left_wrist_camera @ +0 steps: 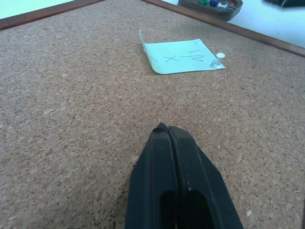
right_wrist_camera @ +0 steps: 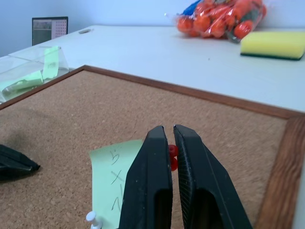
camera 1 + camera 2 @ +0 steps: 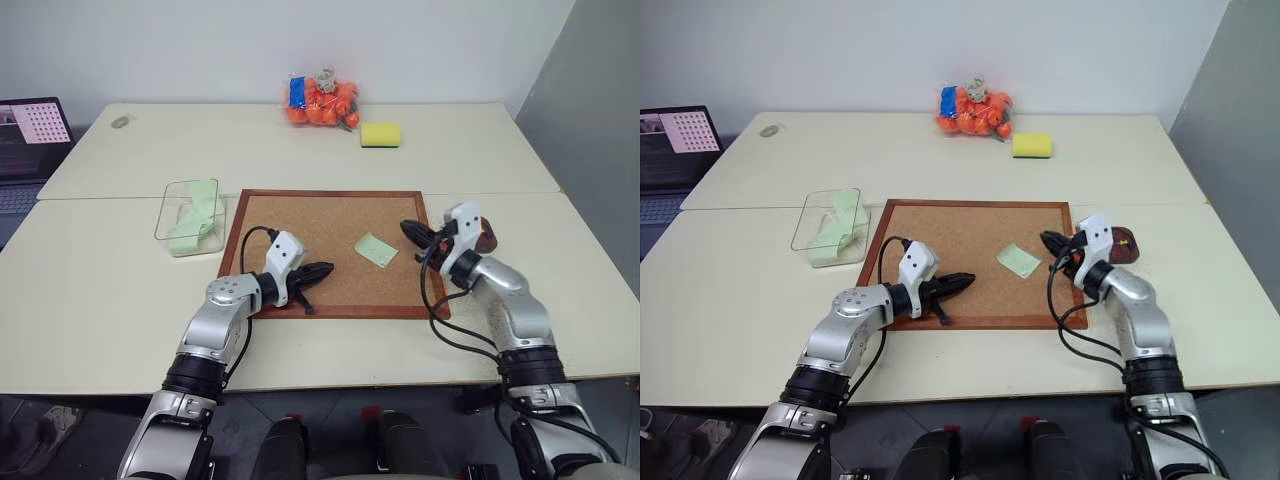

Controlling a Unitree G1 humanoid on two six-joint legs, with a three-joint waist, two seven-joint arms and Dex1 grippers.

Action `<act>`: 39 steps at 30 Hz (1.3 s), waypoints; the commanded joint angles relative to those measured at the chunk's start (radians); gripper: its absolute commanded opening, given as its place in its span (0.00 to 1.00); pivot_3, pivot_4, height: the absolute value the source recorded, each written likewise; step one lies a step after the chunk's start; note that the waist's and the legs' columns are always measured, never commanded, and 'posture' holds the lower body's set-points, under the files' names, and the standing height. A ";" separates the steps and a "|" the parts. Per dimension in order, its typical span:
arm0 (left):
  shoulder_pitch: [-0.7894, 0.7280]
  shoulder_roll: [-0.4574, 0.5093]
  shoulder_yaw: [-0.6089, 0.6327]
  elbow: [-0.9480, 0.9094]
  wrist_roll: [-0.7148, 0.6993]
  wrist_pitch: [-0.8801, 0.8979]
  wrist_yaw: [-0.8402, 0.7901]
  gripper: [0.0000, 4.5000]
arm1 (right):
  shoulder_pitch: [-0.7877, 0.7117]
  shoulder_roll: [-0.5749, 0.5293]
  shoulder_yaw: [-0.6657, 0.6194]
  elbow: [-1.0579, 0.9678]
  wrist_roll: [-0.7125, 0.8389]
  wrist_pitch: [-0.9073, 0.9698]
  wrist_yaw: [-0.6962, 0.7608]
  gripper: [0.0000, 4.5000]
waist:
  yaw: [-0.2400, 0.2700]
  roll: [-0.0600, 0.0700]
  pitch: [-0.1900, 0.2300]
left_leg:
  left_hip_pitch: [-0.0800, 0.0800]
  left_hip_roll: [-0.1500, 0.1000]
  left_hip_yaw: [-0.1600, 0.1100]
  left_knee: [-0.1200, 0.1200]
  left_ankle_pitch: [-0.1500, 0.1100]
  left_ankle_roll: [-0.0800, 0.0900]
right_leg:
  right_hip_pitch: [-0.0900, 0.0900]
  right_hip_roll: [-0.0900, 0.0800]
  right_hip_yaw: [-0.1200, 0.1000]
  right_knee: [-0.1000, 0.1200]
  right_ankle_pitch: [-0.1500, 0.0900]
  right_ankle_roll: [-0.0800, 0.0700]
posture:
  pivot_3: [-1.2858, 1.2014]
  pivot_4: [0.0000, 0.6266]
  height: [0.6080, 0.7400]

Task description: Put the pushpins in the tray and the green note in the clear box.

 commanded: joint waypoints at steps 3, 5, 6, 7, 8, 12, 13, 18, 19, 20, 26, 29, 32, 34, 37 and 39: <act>0.013 -0.006 -0.033 0.031 0.006 0.028 -0.016 0.00 | -0.017 -0.001 -0.047 -0.043 0.013 0.010 -0.069 0.01 | 0.001 0.000 0.000 | 0.000 0.000 0.000 0.000 0.000 0.000 | 0.000 0.000 0.000 0.000 0.000 0.000 | 0.52 0.24 1.00; 0.011 -0.007 -0.034 0.032 0.006 0.029 -0.017 0.00 | -0.027 -0.010 -0.057 -0.017 -0.016 -0.003 -0.118 0.01 | 0.002 0.000 0.000 | 0.000 0.000 0.000 0.000 0.000 0.000 | 0.000 0.000 0.000 0.000 0.000 0.000 | 0.52 0.24 1.00; 0.011 -0.007 -0.034 0.032 0.006 0.029 -0.018 0.00 | -0.037 -0.018 -0.073 0.014 -0.040 -0.017 -0.165 0.01 | 0.001 0.000 0.000 | 0.000 0.000 0.000 0.000 0.000 0.000 | 0.000 0.000 0.000 0.000 0.000 0.000 | 0.52 0.24 1.00; 0.010 -0.006 -0.033 0.034 0.005 0.029 -0.020 0.00 | -0.049 -0.027 -0.089 0.049 -0.064 -0.027 -0.211 0.01 | 0.001 0.000 0.000 | 0.000 0.000 0.000 0.000 0.000 0.000 | 0.000 0.000 0.000 0.000 0.000 0.000 | 0.52 0.24 1.00; 0.010 -0.005 -0.033 0.036 0.005 0.029 -0.021 0.00 | -0.059 -0.038 -0.105 0.083 -0.082 -0.039 -0.252 0.01 | 0.002 0.000 0.000 | 0.000 0.000 0.000 0.000 0.000 0.000 | 0.000 0.000 0.000 0.000 0.000 0.000 | 0.52 0.24 1.00; 0.009 -0.004 -0.032 0.037 0.004 0.030 -0.023 0.00 | -0.097 -0.059 -0.148 0.178 -0.102 -0.032 -0.341 0.01 | 0.002 0.000 0.000 | 0.000 -0.001 0.001 0.000 0.000 0.000 | 0.000 -0.001 0.000 0.000 0.000 0.000 | 0.52 0.24 1.00; 0.010 -0.003 -0.032 0.036 0.004 0.030 -0.023 0.00 | -0.106 -0.061 -0.155 0.195 -0.100 -0.032 -0.351 0.01 | 0.002 0.000 0.000 | 0.000 -0.001 0.001 0.000 0.000 0.000 | 0.000 -0.001 0.001 0.000 0.000 0.000 | 0.52 0.24 1.00; 0.012 -0.005 -0.031 0.031 0.003 0.034 -0.024 0.00 | -0.144 -0.075 -0.174 0.269 -0.097 -0.021 -0.374 0.01 | 0.000 0.000 0.000 | 0.000 0.000 0.001 0.000 0.000 0.000 | 0.000 0.000 0.001 0.000 0.000 0.000 | 0.52 0.24 1.00; 0.012 -0.005 -0.031 0.031 0.003 0.035 -0.024 0.00 | -0.151 -0.079 -0.172 0.282 -0.099 -0.015 -0.374 0.01 | 0.000 0.000 0.000 | 0.000 -0.001 0.001 0.000 0.000 0.000 | 0.000 0.000 0.001 0.000 0.000 0.000 | 0.52 0.24 1.00; 0.014 -0.004 -0.030 0.029 0.002 0.035 -0.024 0.00 | -0.157 -0.081 -0.171 0.296 -0.099 -0.018 -0.372 0.01 | 0.000 0.000 0.000 | 0.000 -0.001 0.001 0.000 0.000 0.000 | 0.000 0.000 0.002 0.000 0.000 0.000 | 0.52 0.24 1.00; 0.022 -0.001 -0.028 0.019 0.001 0.039 -0.022 0.00 | -0.182 -0.089 -0.172 0.356 -0.098 -0.043 -0.374 0.15 | 0.001 0.000 0.000 | 0.000 -0.001 0.001 0.000 0.000 0.000 | 0.000 0.000 0.001 0.000 0.000 0.000 | 0.52 0.24 1.00; 0.024 0.001 -0.027 0.015 0.001 0.043 -0.022 0.00 | -0.189 -0.093 -0.174 0.373 -0.099 -0.049 -0.380 0.27 | 0.000 0.000 0.000 | 0.000 -0.001 0.001 0.000 0.000 0.000 | 0.000 0.000 0.001 0.000 0.000 0.000 | 0.52 0.24 1.00; 0.024 0.003 -0.025 0.011 0.001 0.047 -0.022 0.00 | -0.188 -0.095 -0.176 0.380 -0.100 -0.054 -0.387 0.43 | 0.000 0.000 0.000 | 0.000 0.000 0.001 0.000 0.000 0.000 | 0.000 0.000 0.001 0.000 0.000 0.000 | 0.52 0.24 1.00; 0.024 0.004 -0.024 0.009 0.001 0.048 -0.021 0.00 | -0.185 -0.095 -0.175 0.380 -0.099 -0.056 -0.389 0.53 | 0.000 0.000 0.000 | 0.000 0.000 0.001 0.000 0.000 0.000 | 0.000 0.000 0.001 0.000 0.000 0.000 | 0.52 0.24 1.00; 0.024 0.005 -0.024 0.008 0.001 0.050 -0.022 0.00 | -0.182 -0.095 -0.174 0.376 -0.098 -0.056 -0.393 0.66 | 0.000 0.000 0.000 | 0.000 0.000 0.001 0.000 0.000 0.000 | 0.000 0.000 0.001 0.000 0.000 0.000 | 0.52 0.24 1.00; 0.024 0.005 -0.024 0.009 0.002 0.050 -0.023 0.00 | -0.175 -0.093 -0.173 0.361 -0.096 -0.052 -0.396 0.74 | 0.000 0.000 0.000 | 0.000 0.000 0.001 0.000 0.000 0.000 | 0.000 0.000 0.001 0.000 0.000 0.000 | 0.52 0.24 1.00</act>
